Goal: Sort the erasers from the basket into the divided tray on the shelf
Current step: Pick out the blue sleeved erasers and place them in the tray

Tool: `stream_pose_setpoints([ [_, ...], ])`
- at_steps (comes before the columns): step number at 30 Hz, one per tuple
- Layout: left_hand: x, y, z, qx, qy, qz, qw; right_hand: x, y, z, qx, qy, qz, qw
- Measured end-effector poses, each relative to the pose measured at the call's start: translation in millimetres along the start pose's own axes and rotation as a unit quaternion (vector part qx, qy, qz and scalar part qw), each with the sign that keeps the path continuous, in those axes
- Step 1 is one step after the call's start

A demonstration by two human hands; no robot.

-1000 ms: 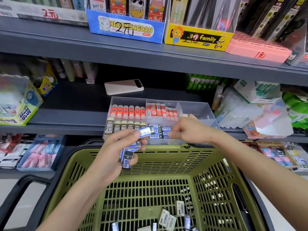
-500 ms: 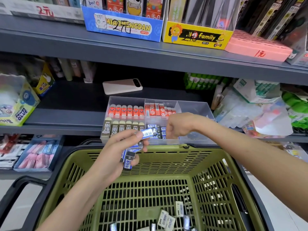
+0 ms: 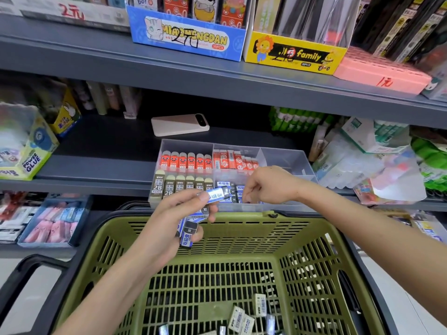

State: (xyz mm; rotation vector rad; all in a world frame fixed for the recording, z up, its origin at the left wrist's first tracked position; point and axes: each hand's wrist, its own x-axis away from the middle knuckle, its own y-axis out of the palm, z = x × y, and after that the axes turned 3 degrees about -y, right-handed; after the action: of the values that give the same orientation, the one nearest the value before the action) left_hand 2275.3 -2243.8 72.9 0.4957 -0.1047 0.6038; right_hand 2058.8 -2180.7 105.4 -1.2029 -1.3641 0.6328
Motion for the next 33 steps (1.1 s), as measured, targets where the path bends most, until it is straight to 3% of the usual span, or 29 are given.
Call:
stream_pose_setpoints([
  [4,0,1,-1,-0.012,0.002,-0.005,1.0,8,1,5,-0.112,0.022,0.003,0.993],
  [7,-1,2,-3,-0.012,0.005,-0.005,1.0,19,4,6,-0.126,0.019,0.002,0.992],
  [10,-1,2,-4,-0.012,0.002,-0.007,1.0,31,7,-3,-0.089,-0.024,0.095,0.991],
  [12,0,3,-5,-0.019,-0.001,-0.007,1.0,42,5,-20,-0.217,-0.082,0.172,0.957],
  [14,0,4,-5,-0.025,-0.003,-0.007,1.0,49,1,-36,-0.331,-0.116,0.18,0.919],
  [18,1,7,-6,-0.009,-0.017,-0.007,1.0,51,5,-50,-0.403,-0.089,0.137,0.901],
  [21,2,9,-7,0.06,-0.049,-0.032,0.996,55,7,-50,-0.481,-0.113,0.126,0.86],
  [25,0,16,-3,0.118,-0.09,-0.079,0.986,57,9,-53,-0.521,-0.176,0.157,0.82],
  [28,-2,17,0,0.107,-0.097,-0.098,0.985,50,1,-41,-0.522,-0.142,0.214,0.813],
  [30,-1,12,1,0.108,-0.092,-0.092,0.986,43,-10,-23,-0.491,-0.105,0.242,0.83],
  [33,0,3,-1,0.125,-0.09,-0.067,0.986,26,-18,2,-0.313,-0.036,0.194,0.929],
])
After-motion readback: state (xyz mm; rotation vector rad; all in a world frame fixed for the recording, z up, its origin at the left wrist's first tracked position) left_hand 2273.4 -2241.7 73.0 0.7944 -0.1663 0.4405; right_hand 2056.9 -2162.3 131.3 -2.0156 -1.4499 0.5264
